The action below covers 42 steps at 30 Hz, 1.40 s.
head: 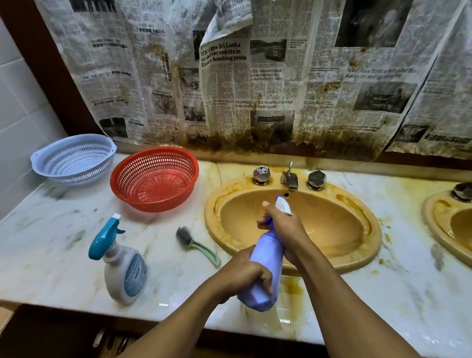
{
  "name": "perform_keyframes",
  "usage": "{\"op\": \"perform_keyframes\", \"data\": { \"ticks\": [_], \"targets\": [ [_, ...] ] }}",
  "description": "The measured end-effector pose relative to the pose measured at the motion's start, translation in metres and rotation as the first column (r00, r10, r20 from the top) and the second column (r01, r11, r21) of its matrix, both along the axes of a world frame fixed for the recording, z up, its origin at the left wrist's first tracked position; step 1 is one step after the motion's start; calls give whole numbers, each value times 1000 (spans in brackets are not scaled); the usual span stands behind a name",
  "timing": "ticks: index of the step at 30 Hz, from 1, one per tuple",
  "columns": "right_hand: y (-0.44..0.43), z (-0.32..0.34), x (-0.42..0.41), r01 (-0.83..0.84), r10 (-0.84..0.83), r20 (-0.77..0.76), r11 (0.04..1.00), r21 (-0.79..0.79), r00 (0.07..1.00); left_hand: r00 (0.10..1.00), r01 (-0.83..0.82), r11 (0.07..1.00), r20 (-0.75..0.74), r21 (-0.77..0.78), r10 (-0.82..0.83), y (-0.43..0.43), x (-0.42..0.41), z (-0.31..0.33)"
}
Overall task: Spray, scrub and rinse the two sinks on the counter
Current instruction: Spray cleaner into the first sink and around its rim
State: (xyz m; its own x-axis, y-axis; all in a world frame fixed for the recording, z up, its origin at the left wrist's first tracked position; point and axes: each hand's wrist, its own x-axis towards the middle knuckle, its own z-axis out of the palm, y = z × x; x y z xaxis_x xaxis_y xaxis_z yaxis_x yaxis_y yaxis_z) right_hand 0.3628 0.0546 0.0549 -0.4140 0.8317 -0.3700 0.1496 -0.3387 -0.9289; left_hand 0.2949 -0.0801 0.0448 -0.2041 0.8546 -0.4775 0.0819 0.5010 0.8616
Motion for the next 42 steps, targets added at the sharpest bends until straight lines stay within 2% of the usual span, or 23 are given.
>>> {"op": "perform_keyframes", "data": {
  "ticks": [5, 12, 18, 25, 27, 30, 32, 36, 40, 42],
  "targets": [
    [4, -2, -2, -11, 14, 160, 1000, -17, 987, 998, -54, 998, 13, -24, 55, -2, 13, 5],
    [10, -11, 9, -132, 125, -64, 985, -115, 990, 988, -152, 986, 20, -63, 153, -2, 33, 4],
    [22, -12, 31, -165, 168, 151, 986, -34, 974, 968, -250, 963, 4, -101, 251, 12, 70, 3],
    [41, -11, 57, -380, 375, -67, 919, -101, 925, 924, -381, 920, -18, -97, 381, 24, 111, 8],
    [39, -9, 61, -362, 360, -42, 928, -92, 932, 913, -407, 908, -30, -103, 406, 26, 122, 8],
    [37, -8, 67, -361, 364, 82, 931, -44, 928, 903, -431, 896, -40, -107, 429, 26, 135, 7],
    [37, -10, 71, -391, 392, 60, 920, -37, 918, 896, -444, 890, -49, -100, 441, 25, 139, 4],
    [35, -10, 76, -502, 491, -110, 857, -118, 864, 872, -490, 867, -70, -93, 485, 19, 142, 3],
    [23, -10, 72, -469, 472, 26, 879, -83, 881, 867, -498, 864, -57, -73, 495, 11, 148, 6],
    [17, -13, 69, -466, 469, 35, 882, -69, 882, 855, -518, 852, -64, -71, 515, 6, 148, 6]
  ]
}}
